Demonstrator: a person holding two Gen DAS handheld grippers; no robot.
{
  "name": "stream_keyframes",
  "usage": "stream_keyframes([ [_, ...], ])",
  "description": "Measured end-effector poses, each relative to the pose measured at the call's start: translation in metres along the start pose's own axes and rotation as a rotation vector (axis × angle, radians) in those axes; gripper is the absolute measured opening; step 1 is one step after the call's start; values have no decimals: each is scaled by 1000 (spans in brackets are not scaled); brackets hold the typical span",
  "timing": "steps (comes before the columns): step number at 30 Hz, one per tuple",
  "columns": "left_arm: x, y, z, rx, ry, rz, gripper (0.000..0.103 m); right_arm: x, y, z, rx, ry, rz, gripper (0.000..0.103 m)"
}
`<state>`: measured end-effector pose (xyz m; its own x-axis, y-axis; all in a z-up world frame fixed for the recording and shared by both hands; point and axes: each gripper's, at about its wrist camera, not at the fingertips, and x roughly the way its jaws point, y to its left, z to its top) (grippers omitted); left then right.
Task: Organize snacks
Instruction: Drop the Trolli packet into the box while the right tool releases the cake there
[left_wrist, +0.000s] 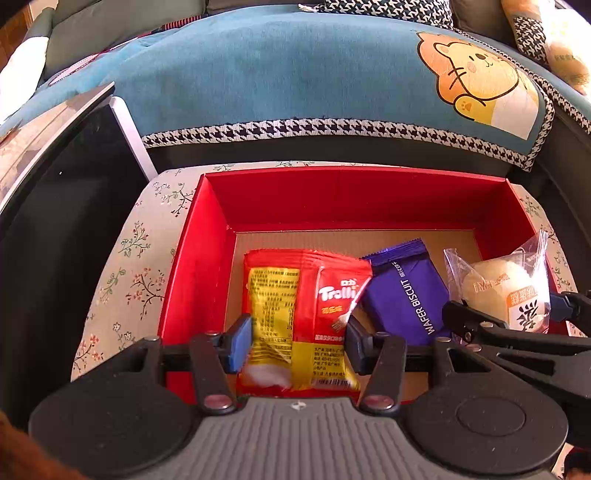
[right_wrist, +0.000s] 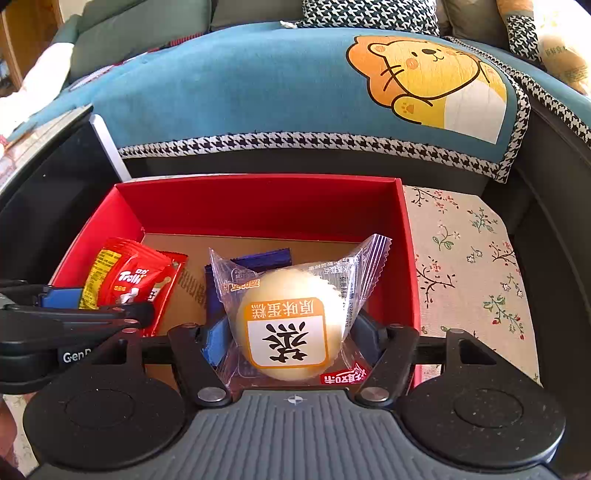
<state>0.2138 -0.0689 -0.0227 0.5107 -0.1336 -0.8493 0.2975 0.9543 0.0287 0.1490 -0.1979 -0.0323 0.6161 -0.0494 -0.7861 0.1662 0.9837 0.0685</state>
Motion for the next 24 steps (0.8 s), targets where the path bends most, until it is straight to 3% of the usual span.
stream_keyframes([
  [24, -21, 6, 1, -5, -47, 0, 94, -12, 0, 0, -13, -42, -23, 84],
])
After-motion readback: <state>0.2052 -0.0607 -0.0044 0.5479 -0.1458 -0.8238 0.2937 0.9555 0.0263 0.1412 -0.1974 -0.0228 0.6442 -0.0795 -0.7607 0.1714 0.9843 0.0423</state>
